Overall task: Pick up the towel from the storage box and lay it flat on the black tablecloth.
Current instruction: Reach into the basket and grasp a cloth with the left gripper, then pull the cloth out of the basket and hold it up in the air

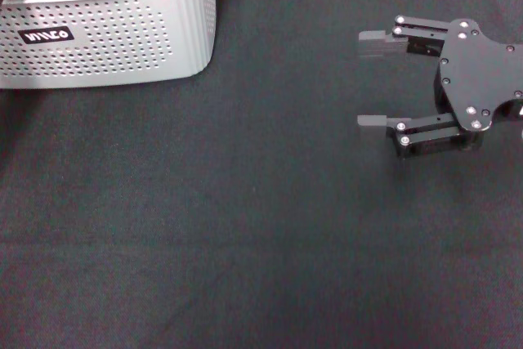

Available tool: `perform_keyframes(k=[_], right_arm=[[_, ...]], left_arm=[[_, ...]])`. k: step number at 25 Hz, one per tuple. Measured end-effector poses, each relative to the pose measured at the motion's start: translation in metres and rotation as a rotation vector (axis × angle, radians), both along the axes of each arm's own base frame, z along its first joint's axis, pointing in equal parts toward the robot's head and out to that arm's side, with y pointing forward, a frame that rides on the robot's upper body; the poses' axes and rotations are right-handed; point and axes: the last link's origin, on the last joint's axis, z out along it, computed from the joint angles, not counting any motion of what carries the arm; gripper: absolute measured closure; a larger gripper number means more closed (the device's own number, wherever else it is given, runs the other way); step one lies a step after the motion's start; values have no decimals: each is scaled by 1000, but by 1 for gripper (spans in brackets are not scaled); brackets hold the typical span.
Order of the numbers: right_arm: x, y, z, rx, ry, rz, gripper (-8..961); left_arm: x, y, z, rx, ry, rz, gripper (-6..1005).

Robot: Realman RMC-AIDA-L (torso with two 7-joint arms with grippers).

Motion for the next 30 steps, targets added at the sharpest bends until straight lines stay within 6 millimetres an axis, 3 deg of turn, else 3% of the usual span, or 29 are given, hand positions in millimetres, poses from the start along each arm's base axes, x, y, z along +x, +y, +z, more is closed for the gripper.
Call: perform_keyframes(k=[1, 3, 14, 20, 25, 30], right_arm=[[0, -1, 0, -2, 1, 0, 69], [1, -1, 0, -2, 1, -1, 70], [1, -2, 0, -4, 4, -2, 70], [1, -2, -1, -6, 3, -1, 70], [0, -2, -1, -6, 2, 1, 70], [1, -2, 0, -4, 4, -1, 70]], left_arm=[[1, 1, -4, 2, 6, 1, 208], [2, 2, -6, 1, 10, -2, 410], [6, 8, -13, -6, 16, -3, 648], [6, 7, -14, -5, 4, -3, 875], [6, 5, -12, 33, -50, -4, 968], [19, -3, -11, 62, -102, -105, 975]])
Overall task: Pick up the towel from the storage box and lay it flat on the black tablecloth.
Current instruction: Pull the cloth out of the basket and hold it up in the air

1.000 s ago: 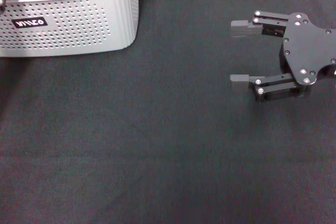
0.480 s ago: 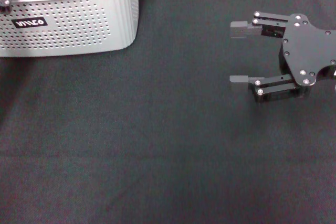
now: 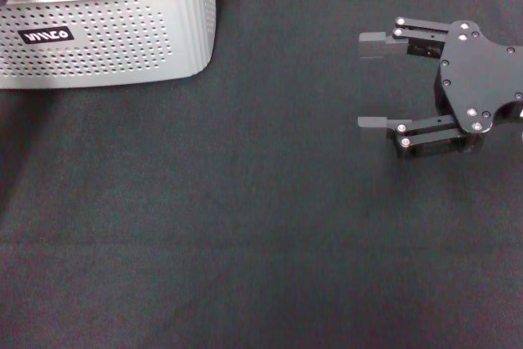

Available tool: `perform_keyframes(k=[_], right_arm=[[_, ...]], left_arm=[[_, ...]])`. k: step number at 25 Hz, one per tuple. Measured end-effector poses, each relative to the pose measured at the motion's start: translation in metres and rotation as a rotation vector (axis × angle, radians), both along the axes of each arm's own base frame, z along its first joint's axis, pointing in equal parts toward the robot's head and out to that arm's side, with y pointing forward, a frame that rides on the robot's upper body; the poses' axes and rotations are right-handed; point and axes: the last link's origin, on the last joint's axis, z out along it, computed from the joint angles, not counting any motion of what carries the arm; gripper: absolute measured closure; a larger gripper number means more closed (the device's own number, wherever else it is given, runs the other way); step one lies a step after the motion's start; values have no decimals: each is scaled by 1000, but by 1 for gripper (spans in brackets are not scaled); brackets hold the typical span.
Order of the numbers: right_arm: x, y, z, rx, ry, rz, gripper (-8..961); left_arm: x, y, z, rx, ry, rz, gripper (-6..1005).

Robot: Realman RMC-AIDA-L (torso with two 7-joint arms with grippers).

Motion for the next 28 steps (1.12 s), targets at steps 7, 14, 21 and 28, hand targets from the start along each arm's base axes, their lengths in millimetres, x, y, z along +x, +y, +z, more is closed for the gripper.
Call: perform_keyframes(k=[7, 14, 21, 28], right_arm=[[0, 0, 0, 0, 2, -1, 70], [-1, 0, 0, -5, 2, 0, 71], [-2, 2, 0, 0, 2, -1, 71], [-2, 2, 1, 6, 4, 0, 71]], left_arm=[[17, -15, 8, -150, -222, -192, 979], [45, -39, 23, -428, -379, -444, 978], [71, -66, 37, -621, -460, -679, 982], [98, -73, 43, -724, -458, -827, 982]])
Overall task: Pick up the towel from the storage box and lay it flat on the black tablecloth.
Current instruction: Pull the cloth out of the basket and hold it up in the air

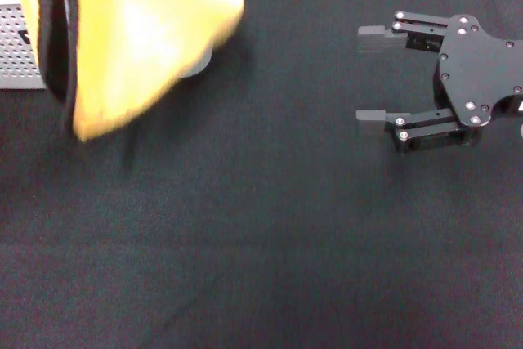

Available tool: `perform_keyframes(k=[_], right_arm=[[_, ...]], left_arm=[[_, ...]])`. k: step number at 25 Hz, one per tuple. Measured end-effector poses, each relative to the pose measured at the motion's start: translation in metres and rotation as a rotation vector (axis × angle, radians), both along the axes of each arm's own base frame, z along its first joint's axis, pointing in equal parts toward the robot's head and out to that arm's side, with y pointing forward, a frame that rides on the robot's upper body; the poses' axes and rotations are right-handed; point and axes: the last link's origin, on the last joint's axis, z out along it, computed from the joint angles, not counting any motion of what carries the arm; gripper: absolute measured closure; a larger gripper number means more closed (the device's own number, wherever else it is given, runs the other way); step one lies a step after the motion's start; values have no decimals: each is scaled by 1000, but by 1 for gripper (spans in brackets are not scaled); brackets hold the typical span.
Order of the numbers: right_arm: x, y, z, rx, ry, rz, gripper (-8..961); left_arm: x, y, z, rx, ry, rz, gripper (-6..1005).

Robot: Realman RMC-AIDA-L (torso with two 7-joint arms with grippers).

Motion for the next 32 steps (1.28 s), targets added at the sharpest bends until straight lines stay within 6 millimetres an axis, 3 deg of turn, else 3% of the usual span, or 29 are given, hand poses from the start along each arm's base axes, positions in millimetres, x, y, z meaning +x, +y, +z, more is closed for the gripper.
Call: perform_keyframes(k=[5, 16, 25, 32], right_arm=[[-1, 0, 0, 3, 4, 1, 71], [-4, -3, -8, -13, 22, 32, 71], [-16, 12, -46, 56, 144, 44, 72], [-31, 11, -65, 22, 188, 81, 72]], left_arm=[[12, -3, 5, -12, -2, -59, 982], [16, -1, 0, -23, -6, -73, 981], [22, 10, -14, -11, -60, -87, 981], [28, 23, -27, 5, -107, -84, 981]])
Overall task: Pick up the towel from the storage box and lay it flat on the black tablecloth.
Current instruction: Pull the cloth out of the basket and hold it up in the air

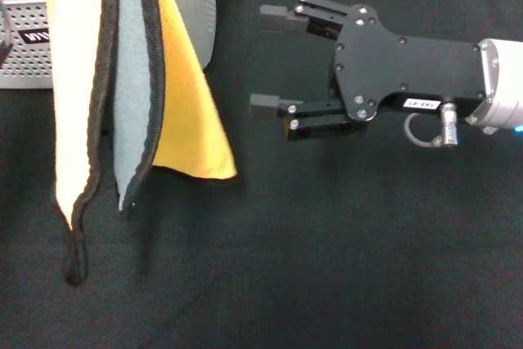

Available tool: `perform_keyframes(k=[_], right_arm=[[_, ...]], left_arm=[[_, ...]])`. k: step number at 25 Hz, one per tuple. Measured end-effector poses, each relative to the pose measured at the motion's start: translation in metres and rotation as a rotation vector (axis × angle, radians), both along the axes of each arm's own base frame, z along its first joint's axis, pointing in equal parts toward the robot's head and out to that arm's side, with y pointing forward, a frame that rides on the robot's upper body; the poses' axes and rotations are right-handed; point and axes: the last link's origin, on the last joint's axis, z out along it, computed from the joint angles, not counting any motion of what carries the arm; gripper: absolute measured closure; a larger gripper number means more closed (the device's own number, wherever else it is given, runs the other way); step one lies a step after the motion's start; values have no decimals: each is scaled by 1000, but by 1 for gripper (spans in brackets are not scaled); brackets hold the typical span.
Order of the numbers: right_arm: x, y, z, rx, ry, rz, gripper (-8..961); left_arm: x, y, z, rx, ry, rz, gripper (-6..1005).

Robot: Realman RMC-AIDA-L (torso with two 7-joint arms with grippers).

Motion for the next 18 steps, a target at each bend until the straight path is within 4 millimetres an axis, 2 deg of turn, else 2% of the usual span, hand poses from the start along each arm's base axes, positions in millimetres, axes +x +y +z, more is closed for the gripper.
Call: perform_keyframes(k=[7, 18], right_arm=[[-13, -10, -10, -29, 32, 60, 84], [-22, -1, -23, -39, 57, -28, 137]], left_arm=[[4, 3, -9, 45, 9, -5, 981], [10, 8, -18, 117, -38, 7, 982]])
